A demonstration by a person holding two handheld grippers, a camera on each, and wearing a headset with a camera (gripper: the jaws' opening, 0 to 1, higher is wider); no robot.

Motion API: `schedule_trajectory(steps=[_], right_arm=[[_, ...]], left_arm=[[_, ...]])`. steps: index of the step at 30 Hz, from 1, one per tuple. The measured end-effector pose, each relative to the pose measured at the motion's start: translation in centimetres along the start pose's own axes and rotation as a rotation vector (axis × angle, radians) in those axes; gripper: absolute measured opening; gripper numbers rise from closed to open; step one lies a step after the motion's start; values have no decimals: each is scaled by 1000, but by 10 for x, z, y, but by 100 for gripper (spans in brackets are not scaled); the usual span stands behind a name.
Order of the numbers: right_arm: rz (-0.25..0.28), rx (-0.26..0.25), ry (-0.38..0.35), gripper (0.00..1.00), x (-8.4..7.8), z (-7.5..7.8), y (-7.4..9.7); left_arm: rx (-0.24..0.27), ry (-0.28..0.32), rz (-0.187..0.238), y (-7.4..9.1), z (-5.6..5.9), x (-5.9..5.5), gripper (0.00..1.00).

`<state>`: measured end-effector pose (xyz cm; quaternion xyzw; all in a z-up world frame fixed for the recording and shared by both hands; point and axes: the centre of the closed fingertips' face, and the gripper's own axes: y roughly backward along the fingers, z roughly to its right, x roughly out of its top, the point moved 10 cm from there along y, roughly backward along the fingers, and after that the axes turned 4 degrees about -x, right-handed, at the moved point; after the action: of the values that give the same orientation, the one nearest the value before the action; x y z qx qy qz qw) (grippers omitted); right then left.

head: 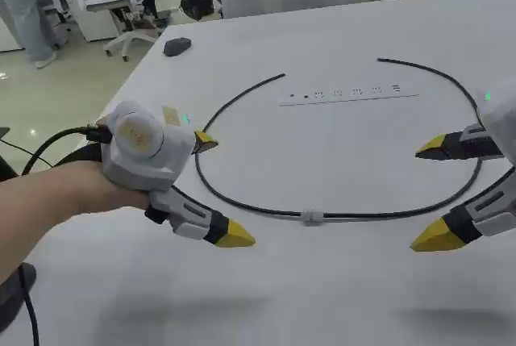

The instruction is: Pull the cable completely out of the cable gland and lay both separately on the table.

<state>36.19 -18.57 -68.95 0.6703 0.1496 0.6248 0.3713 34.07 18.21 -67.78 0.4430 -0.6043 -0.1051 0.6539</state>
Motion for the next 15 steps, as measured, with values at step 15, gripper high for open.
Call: schedule_trajectory(steps=[15], right_arm=[[3,0,0,99,-2,-1,-5]], left_arm=[[-4,11,-30,1,1,-5,100]])
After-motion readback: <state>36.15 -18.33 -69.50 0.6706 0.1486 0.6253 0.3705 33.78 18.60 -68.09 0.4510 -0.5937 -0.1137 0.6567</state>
